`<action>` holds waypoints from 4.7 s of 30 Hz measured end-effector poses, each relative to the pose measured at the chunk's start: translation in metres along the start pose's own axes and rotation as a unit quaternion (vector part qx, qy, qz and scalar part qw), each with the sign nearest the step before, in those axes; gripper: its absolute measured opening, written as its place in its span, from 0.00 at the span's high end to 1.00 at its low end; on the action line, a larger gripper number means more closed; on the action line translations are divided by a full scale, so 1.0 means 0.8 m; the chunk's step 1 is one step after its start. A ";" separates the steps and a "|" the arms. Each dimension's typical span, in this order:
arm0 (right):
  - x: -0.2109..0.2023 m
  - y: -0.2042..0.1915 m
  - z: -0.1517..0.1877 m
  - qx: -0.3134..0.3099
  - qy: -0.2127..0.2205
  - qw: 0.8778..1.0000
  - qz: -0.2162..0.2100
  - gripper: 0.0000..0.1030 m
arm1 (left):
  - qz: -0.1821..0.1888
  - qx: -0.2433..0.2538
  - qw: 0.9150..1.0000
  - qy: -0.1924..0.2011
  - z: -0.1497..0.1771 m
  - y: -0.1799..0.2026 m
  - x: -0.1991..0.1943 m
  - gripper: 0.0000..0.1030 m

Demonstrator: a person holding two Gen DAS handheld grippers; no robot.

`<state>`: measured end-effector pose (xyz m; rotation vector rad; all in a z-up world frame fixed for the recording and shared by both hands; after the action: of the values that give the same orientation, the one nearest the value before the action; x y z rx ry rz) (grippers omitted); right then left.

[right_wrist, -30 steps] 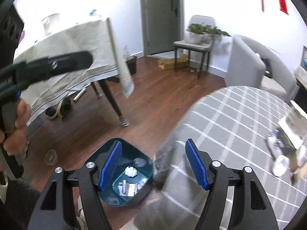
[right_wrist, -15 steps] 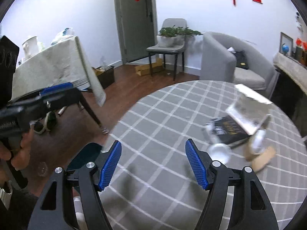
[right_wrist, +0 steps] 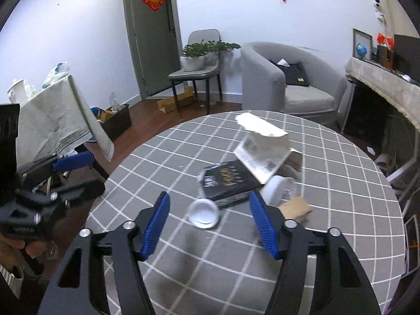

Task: Collect trash
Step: 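Move both tools back over the table, then grasp the white plastic lid with the left tool while the right tool grasps the white card box, then carry the lid and the card box over the teal bin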

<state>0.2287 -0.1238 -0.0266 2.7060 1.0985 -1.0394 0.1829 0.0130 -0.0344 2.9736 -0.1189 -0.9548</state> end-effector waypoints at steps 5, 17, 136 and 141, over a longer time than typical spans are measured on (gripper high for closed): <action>-0.009 0.030 -0.011 0.037 0.013 0.999 -0.012 0.47 | 0.040 0.020 0.999 -0.024 0.003 0.041 0.029 0.22; -0.010 0.083 -0.023 0.084 0.014 0.996 -0.030 0.59 | 0.058 0.044 0.994 -0.077 0.010 0.094 0.088 0.23; 0.137 -0.312 0.017 -0.058 -0.056 0.973 -0.215 0.99 | -0.114 -0.085 0.966 -0.214 0.231 -0.250 -0.054 0.52; 0.156 -0.323 0.025 -0.060 -0.071 0.973 -0.213 0.99 | -0.115 -0.094 0.966 -0.210 0.235 -0.265 -0.061 0.44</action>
<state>0.1191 0.1397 -0.0648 2.3108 1.6969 -1.1477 0.0487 0.2299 -0.1671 2.6090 0.3035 -1.5170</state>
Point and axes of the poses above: each gripper's, at about its wrist camera, not at the fingertips, and x roughly the way its jaws point, y to its right, z to its underside, the point moved 6 cm from there along x, roughly the way its jaws point, and after that the axes turned 9 degrees about -z, right-handed, at the moved point
